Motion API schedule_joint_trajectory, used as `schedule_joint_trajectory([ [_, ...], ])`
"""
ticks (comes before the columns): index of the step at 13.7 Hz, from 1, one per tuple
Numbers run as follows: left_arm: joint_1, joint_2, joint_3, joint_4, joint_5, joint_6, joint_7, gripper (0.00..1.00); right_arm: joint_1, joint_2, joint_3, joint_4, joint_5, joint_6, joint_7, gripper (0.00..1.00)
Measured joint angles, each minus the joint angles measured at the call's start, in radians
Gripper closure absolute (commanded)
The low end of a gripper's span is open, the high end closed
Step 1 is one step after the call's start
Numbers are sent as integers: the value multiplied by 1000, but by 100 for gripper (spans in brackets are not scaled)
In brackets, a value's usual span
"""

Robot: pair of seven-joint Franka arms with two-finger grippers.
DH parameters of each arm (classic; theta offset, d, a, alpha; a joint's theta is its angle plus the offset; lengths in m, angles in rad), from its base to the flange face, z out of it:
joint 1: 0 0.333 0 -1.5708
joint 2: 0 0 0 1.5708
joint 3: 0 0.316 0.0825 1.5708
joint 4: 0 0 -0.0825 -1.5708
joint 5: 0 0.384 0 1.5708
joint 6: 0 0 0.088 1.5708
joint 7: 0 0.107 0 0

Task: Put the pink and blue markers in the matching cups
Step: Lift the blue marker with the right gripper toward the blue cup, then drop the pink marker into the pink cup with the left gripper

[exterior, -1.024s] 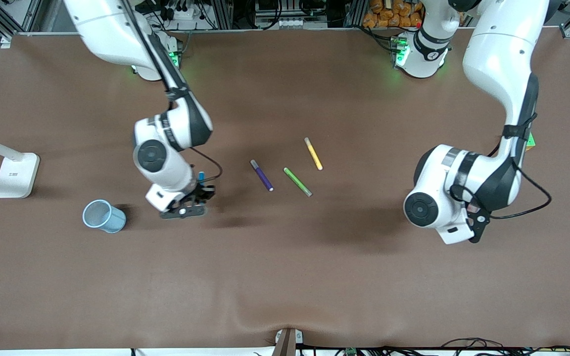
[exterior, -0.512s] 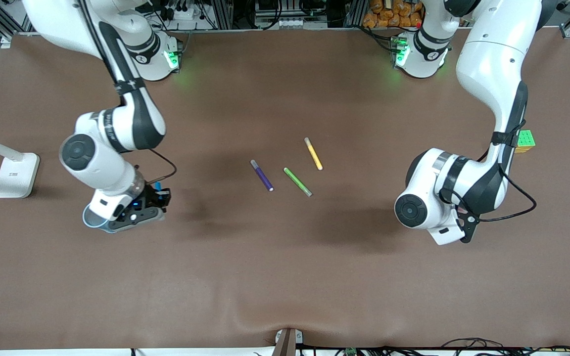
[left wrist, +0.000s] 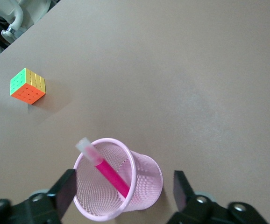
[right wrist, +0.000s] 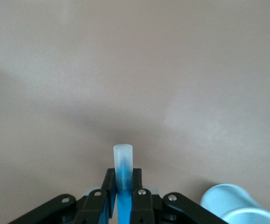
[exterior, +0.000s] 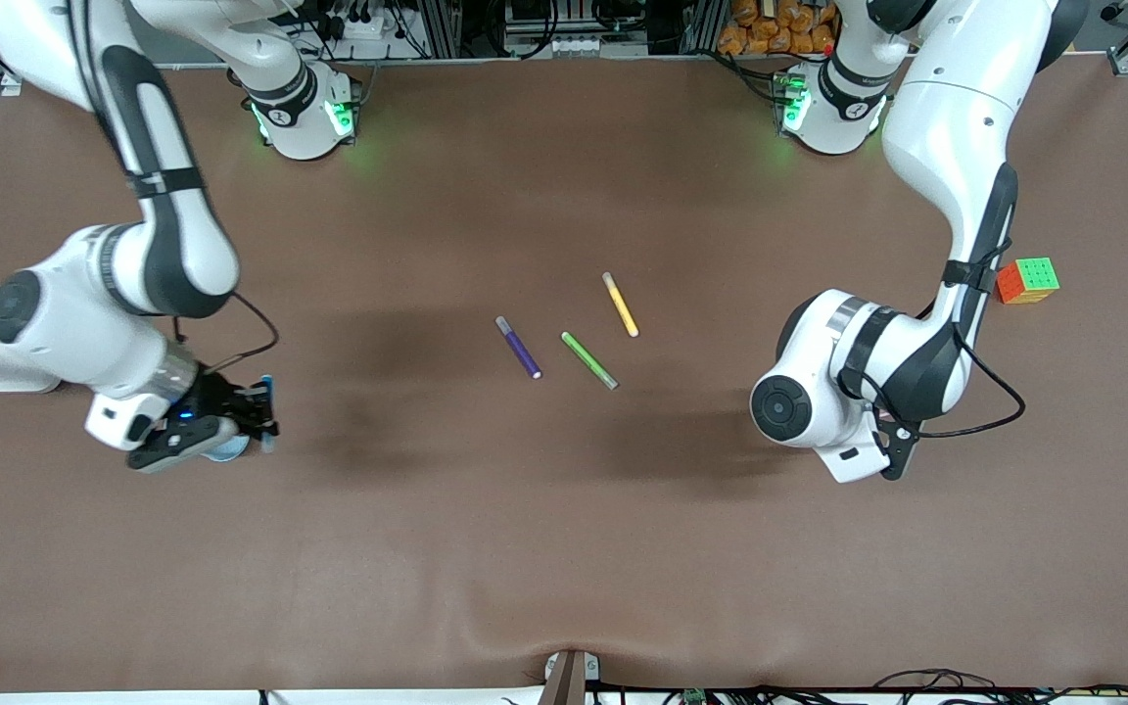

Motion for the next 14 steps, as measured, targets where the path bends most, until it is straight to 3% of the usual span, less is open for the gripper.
schedule_joint_trajectory([
  [6,0,-10,-86,22,-57,1,17,0,-110,-1,0,19,213,0,-408,100],
  [14,18,-89,-93,63,-169,3,193,0,-117,-1,1,20,293,0,-582,100],
])
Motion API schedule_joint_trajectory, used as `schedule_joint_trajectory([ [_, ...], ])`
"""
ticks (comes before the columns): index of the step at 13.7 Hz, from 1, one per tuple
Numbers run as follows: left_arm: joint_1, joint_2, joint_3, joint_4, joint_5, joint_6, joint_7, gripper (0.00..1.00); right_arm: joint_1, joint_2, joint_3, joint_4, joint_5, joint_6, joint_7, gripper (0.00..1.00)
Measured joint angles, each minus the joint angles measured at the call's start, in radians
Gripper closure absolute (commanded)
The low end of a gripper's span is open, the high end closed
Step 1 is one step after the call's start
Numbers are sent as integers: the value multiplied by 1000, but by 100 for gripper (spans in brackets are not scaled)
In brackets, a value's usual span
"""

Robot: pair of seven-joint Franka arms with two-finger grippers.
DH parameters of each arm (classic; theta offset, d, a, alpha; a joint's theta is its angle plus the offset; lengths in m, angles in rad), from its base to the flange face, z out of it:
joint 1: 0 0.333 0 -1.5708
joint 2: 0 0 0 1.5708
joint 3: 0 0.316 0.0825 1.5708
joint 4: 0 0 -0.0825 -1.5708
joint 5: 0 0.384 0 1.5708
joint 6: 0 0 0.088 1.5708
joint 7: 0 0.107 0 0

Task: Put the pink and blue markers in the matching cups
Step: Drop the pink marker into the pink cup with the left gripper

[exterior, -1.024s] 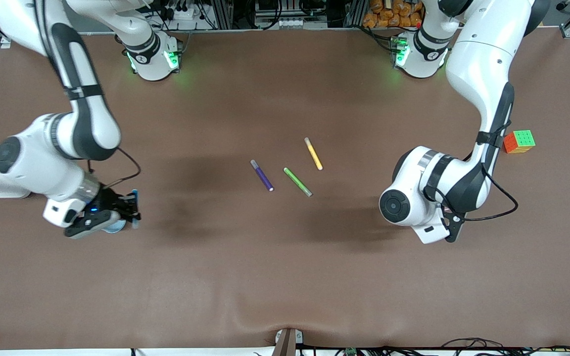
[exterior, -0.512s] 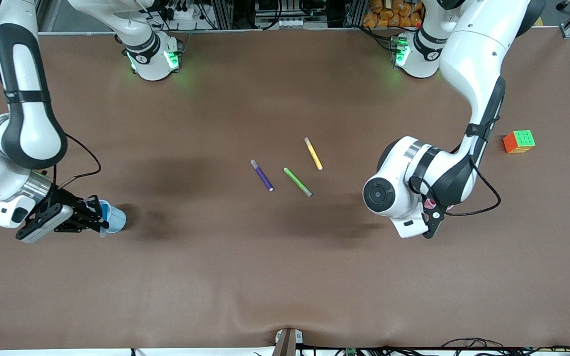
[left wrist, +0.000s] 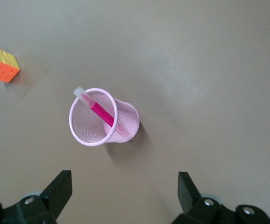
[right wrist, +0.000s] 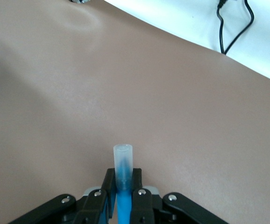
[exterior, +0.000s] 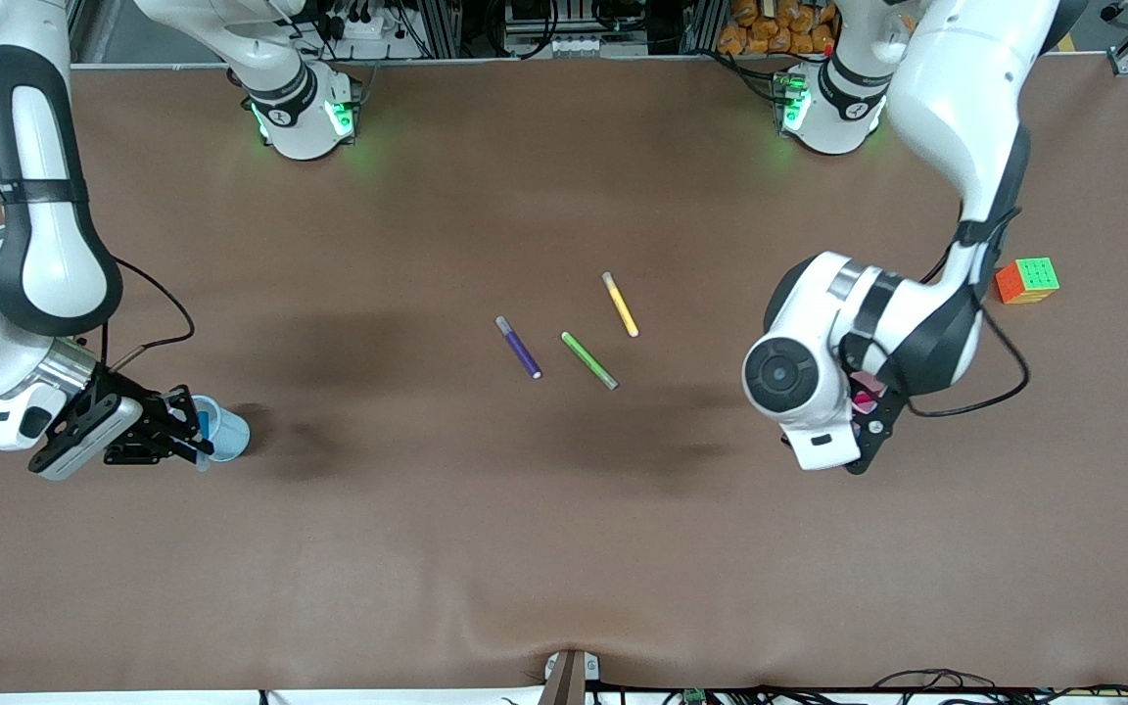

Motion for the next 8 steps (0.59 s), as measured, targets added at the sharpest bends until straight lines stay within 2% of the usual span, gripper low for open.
schedule_joint_trajectory([
  [4,32,-107,-1,7,-108,0,202,0,-21,0,0,0,80,-7,-123,100],
  [8,149,-246,-1,10,-234,-1,526,0,-50,0,0,1,136,-43,-223,100],
])
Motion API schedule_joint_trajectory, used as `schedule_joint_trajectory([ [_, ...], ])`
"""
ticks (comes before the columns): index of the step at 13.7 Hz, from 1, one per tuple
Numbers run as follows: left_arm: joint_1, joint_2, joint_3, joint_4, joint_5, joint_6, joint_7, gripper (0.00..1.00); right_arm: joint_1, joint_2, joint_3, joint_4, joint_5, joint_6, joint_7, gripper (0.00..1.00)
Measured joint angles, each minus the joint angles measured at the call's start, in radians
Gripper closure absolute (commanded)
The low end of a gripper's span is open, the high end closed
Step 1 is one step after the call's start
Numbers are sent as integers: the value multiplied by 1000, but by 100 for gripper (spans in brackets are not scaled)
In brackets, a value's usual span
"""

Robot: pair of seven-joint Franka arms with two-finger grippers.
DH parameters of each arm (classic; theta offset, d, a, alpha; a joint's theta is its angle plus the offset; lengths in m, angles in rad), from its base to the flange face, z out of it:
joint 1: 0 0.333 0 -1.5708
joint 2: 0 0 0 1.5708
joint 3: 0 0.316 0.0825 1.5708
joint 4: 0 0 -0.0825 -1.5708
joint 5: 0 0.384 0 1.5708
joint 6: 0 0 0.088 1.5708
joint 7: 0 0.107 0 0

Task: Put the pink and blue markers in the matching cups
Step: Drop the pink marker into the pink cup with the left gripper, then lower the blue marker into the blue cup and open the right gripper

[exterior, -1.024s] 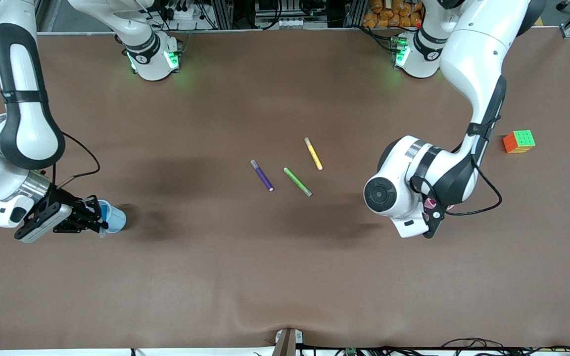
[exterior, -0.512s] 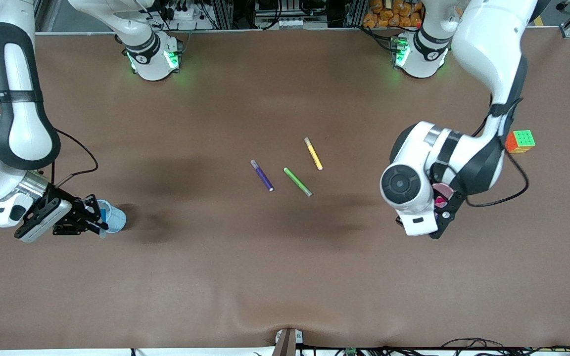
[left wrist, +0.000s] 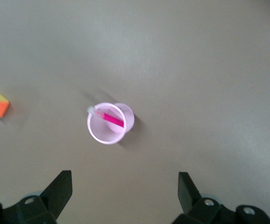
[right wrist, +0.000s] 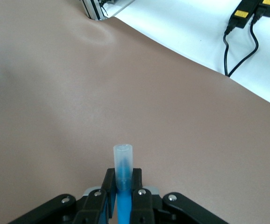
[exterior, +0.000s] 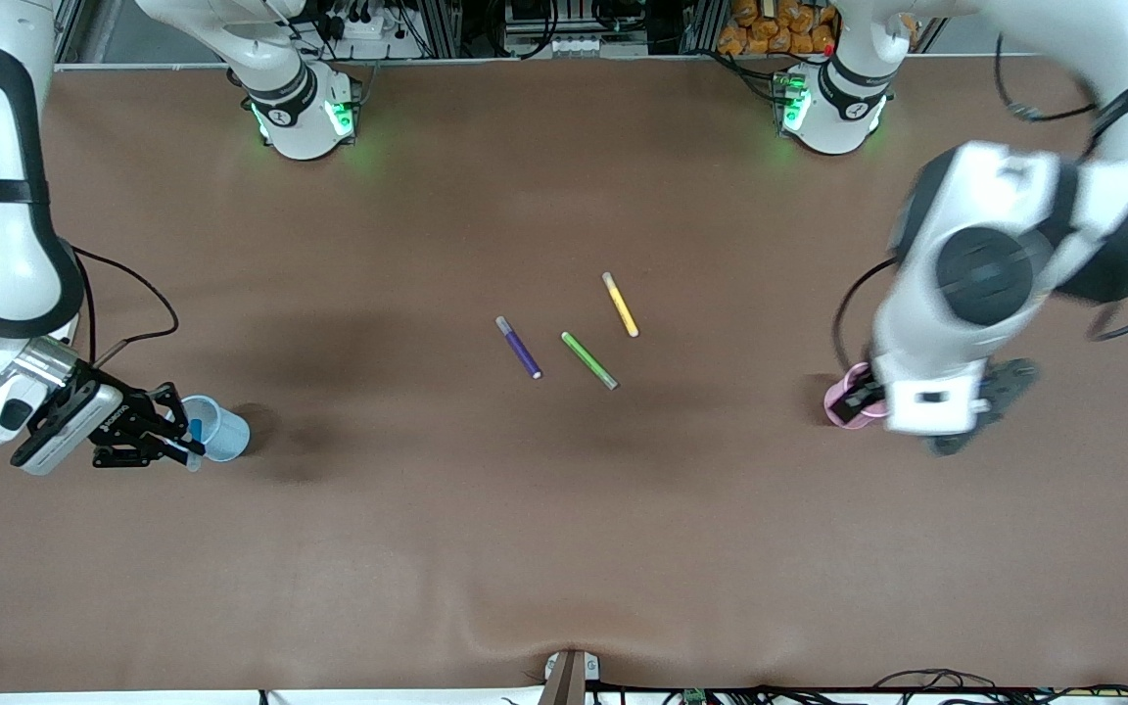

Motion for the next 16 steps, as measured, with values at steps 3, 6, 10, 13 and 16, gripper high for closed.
schedule_joint_trajectory([
  [3,81,-75,1,-1,-69,-5,215,0,-24,1,0,0,47,-15,-126,100],
  [6,143,-133,0,-2,-126,-24,393,0,-55,3,0,0,71,-72,-224,100],
  [10,233,-199,2,-11,-222,-70,658,0,-89,18,0,-4,140,-128,-371,100],
  [13,243,-245,11,-49,-242,-93,720,0,-94,44,0,-5,178,-153,-471,100],
  [16,160,-340,132,-173,-277,-74,774,0,-106,61,0,-5,180,-187,-513,100],
])
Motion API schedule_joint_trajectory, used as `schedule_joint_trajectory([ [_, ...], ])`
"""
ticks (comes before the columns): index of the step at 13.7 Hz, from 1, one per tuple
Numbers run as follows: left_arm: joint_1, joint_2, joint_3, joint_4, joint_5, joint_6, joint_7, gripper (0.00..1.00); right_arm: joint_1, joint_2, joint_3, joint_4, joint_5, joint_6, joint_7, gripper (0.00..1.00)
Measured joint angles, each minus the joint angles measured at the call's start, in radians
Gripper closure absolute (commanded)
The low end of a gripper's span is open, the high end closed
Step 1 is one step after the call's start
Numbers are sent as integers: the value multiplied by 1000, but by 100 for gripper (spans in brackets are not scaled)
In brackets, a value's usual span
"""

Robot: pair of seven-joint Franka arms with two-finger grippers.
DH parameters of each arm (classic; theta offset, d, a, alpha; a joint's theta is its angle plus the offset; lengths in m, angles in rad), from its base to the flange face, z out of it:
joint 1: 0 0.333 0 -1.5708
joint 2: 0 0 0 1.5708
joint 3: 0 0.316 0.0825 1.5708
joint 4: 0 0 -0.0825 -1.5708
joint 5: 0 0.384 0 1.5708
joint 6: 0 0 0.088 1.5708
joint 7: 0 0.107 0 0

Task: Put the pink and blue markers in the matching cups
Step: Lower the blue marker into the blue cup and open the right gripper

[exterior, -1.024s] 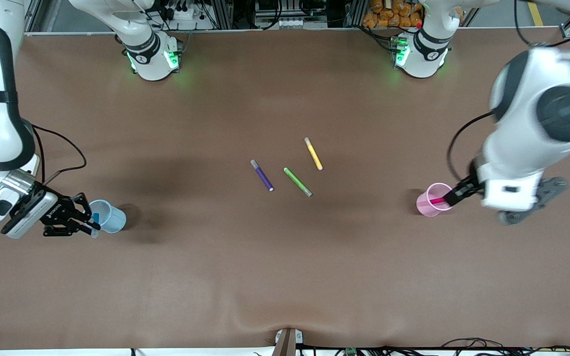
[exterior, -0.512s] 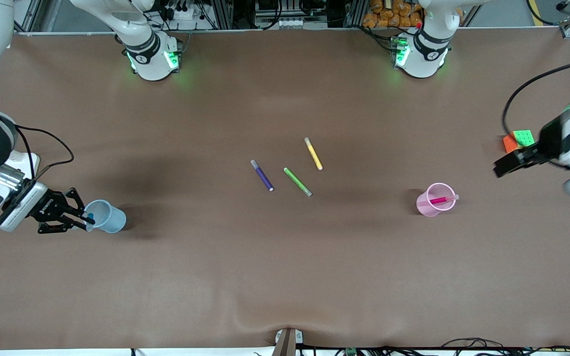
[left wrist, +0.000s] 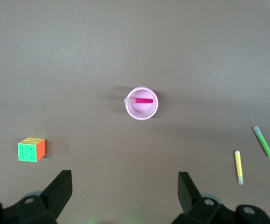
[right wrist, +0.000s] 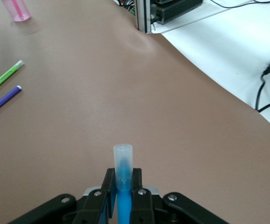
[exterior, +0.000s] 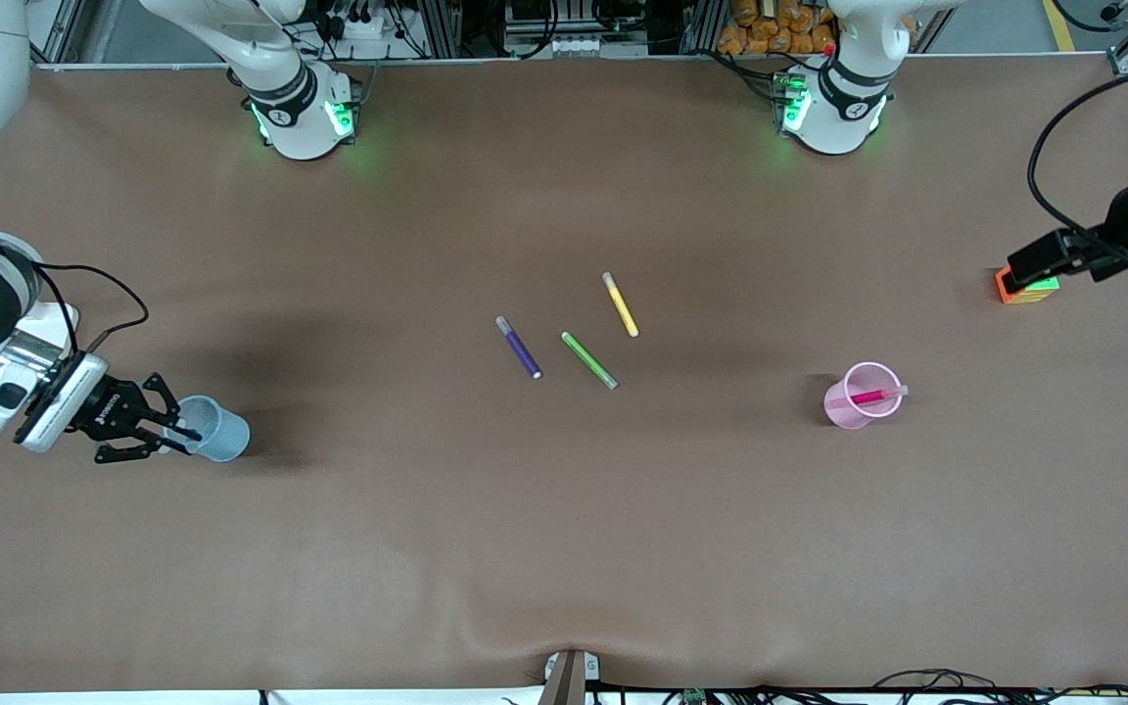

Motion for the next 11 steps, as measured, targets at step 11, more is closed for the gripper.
schedule_joint_trajectory([
  [11,-104,-106,107,-153,-14,27,55,0,-45,25,0,-3,2,-108,-36,100],
])
